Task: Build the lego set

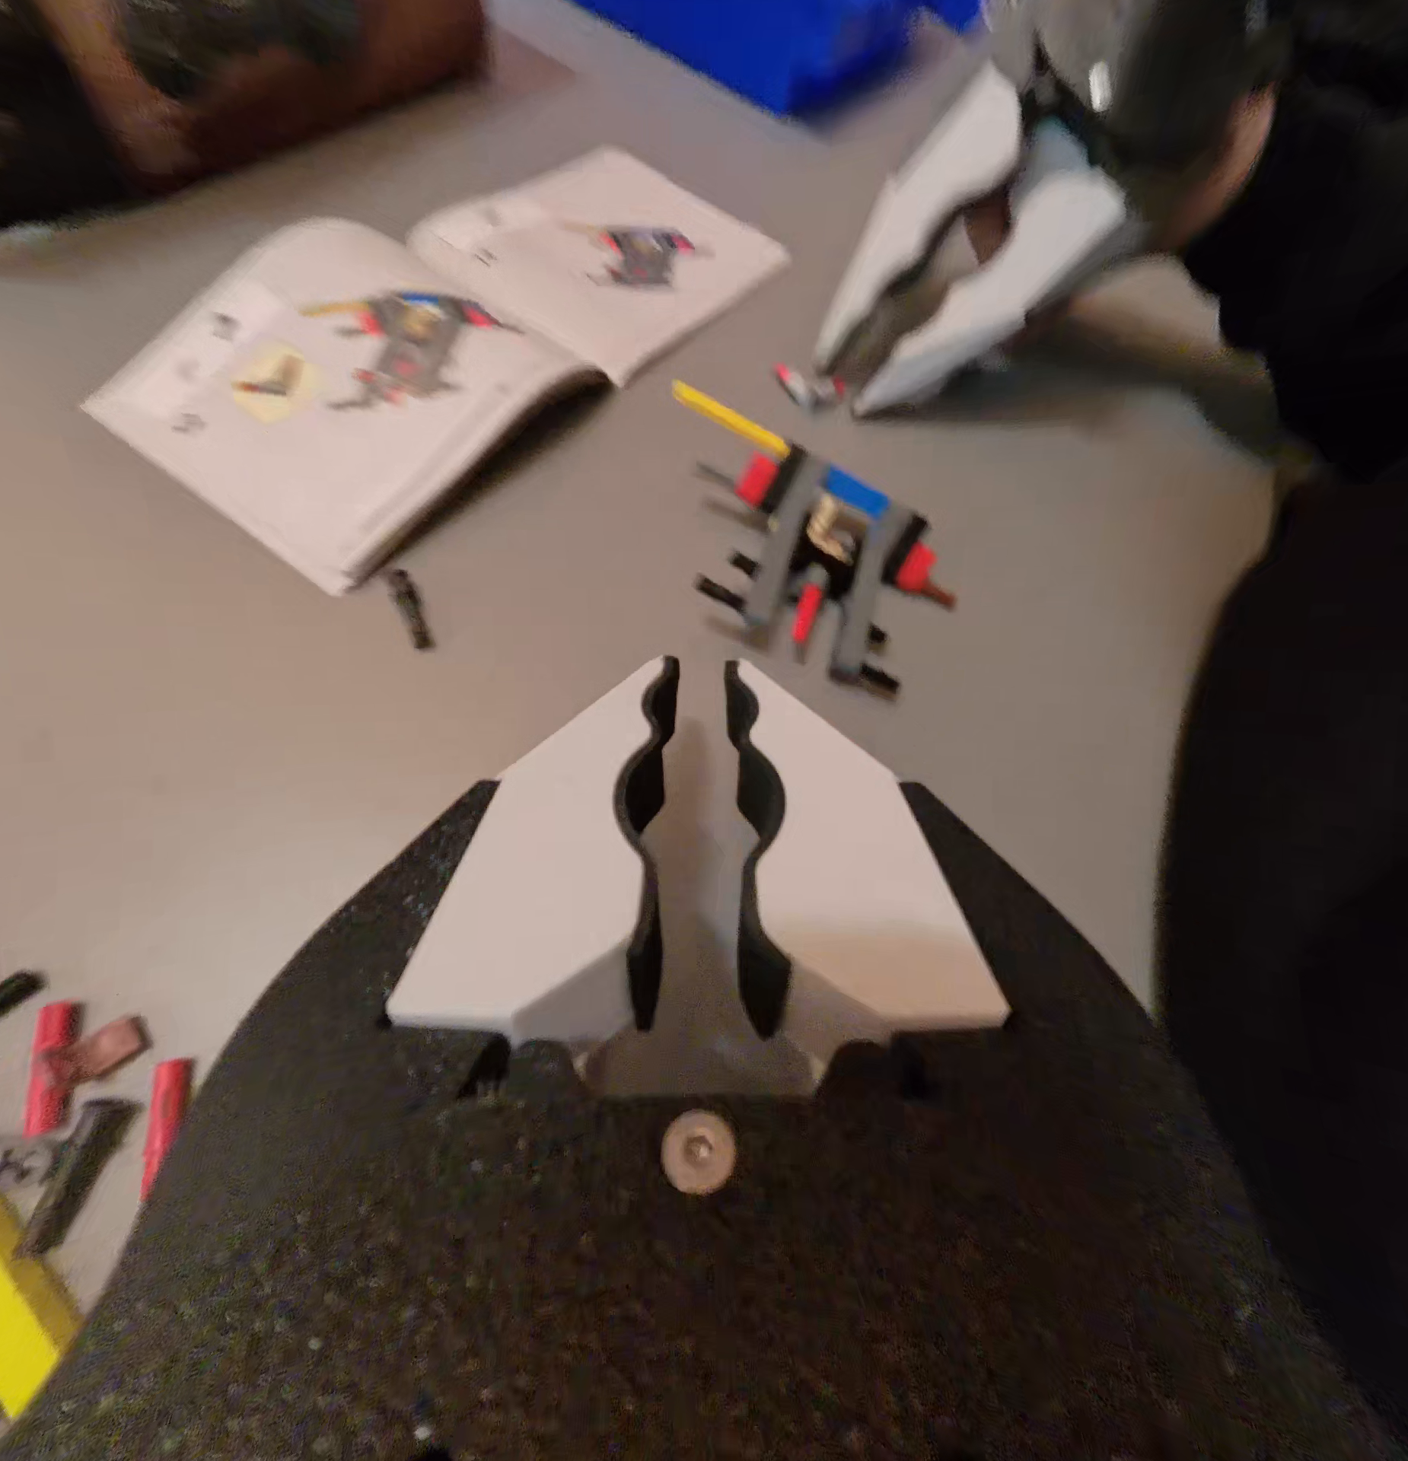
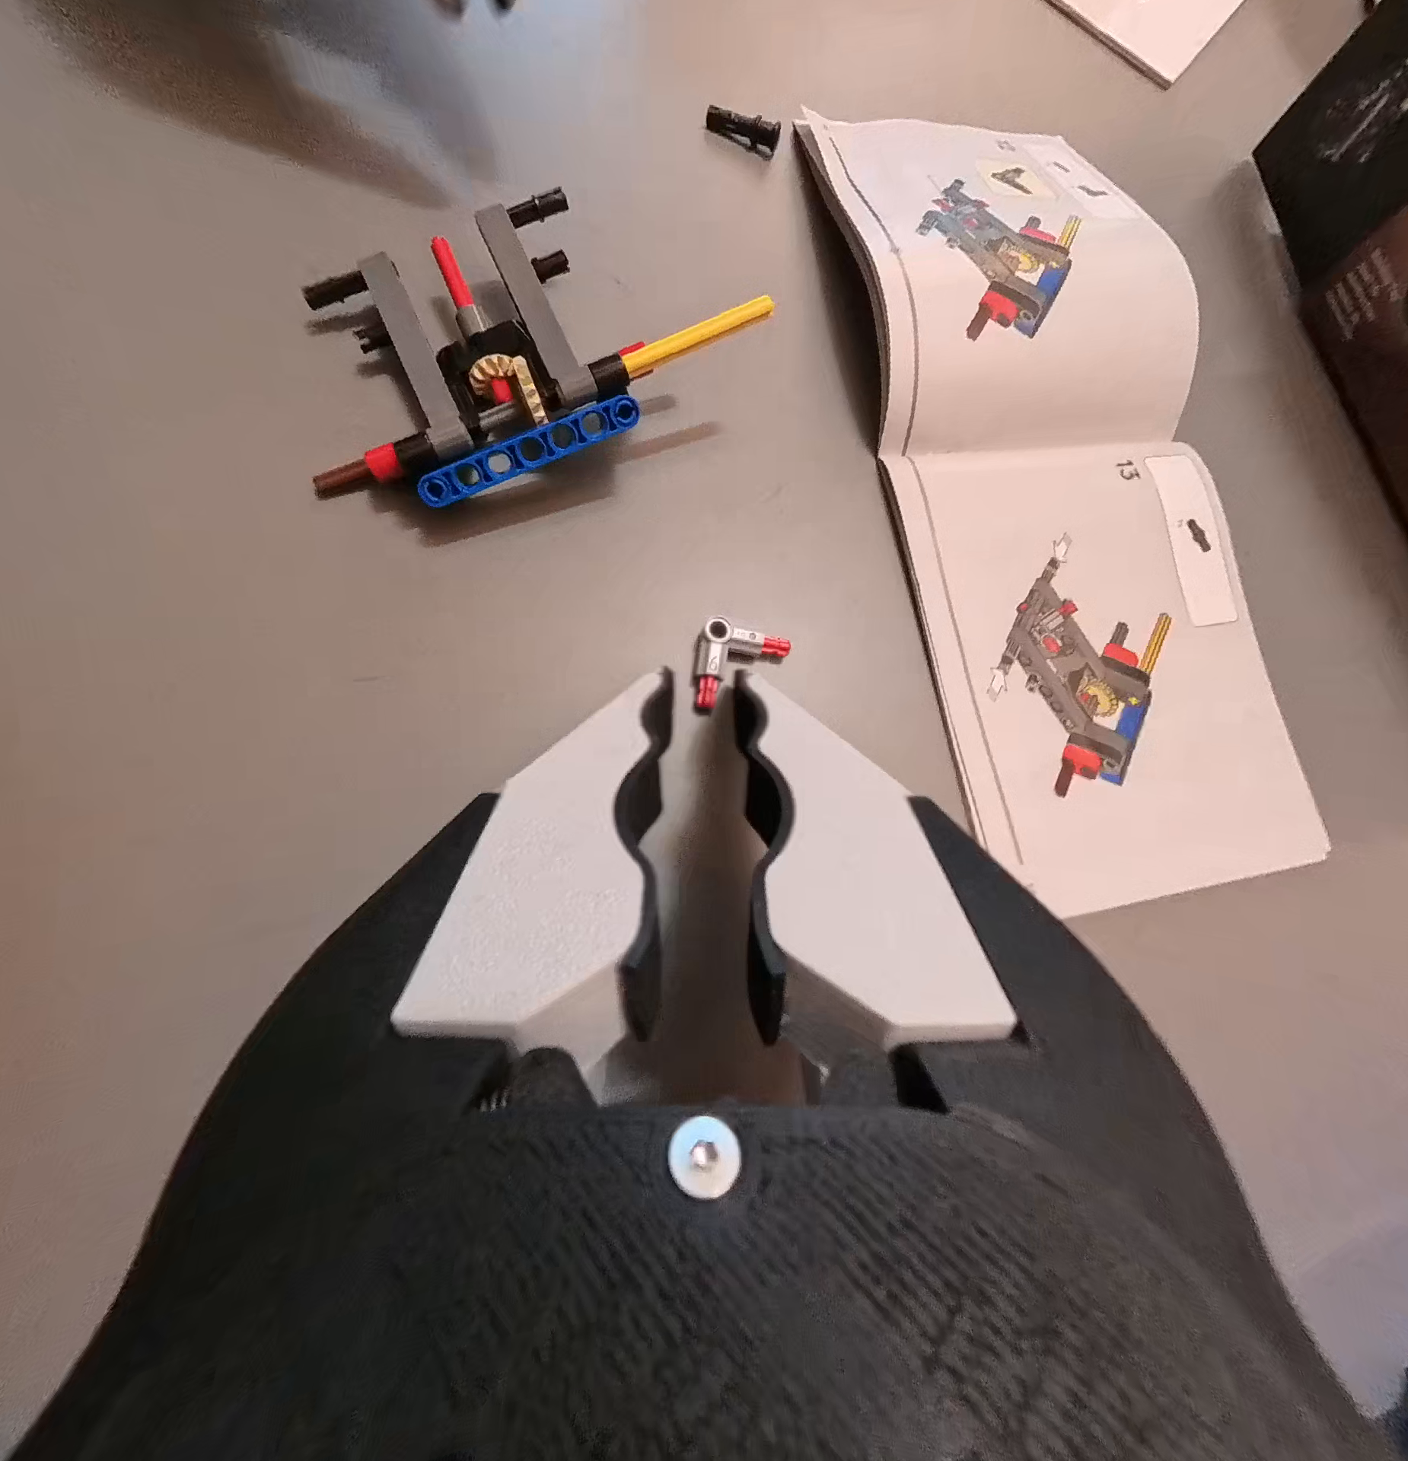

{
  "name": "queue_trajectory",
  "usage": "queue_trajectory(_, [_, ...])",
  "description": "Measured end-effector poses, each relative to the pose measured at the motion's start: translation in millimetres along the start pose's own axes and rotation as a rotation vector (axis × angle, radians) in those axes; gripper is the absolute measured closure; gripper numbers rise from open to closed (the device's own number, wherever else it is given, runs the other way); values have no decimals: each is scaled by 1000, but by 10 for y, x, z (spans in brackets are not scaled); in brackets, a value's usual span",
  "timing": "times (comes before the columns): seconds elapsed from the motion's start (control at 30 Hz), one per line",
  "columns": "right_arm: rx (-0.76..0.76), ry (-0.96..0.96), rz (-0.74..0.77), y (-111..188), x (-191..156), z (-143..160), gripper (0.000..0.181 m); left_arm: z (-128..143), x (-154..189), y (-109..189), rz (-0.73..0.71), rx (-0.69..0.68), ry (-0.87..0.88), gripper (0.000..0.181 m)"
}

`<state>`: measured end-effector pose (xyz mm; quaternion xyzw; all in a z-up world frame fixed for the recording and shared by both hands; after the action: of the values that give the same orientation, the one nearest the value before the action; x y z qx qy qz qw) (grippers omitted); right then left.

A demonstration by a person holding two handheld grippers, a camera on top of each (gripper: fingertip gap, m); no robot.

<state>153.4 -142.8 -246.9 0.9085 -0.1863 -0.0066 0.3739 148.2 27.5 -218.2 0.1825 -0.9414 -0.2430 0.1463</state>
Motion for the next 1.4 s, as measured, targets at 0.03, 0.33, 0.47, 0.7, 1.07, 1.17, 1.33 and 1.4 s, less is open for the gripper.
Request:
queue_trajectory(0.03, [6, -22, -3, 25, -17, -13, 162, 81, 72, -23, 24, -55, -52, 172])
queue_trajectory(0.33, [226, -333, -277, -13, -529, -481, 156, 262, 372, -260, 116, -193, -221, 172])
queue_trajectory(0.47, [211, -368, -275, -91, -489, -505, 155, 241, 462, -313, 149, -190, -269, 174])
queue_trajectory(0.7, [142, -267, -235, -260, -365, -547, 158, 149, 551, -338, 200, -141, -255, 175])
queue_trajectory(1.07, [128, -167, -84, -353, -11, -700, 161, -46, 522, -389, 179, -51, -189, 174])
queue_trajectory(1.17, [152, -171, -51, -186, 19, -669, 161, -81, 555, -285, 197, -10, -180, 174])
queue_trajectory(1.33, [118, -205, 14, -12, 85, -417, 162, -58, 426, -89, 144, -5, -212, 172])
queue_trajectory(1.4, [113, -221, 37, 27, 114, -351, 162, -75, 366, -18, 119, 1, -219, 170])
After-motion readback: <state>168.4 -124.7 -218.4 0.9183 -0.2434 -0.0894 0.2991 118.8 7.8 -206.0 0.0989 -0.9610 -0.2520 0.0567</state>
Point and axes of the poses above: each gripper's, where its closed fingertips meet, y back along the fingers, z out of its underside, x = y × z across the jaws, the point moved 1 cm from there along y, back along the fingers, and after that the axes turned 1 degree about -y, right-handed, at the moved point
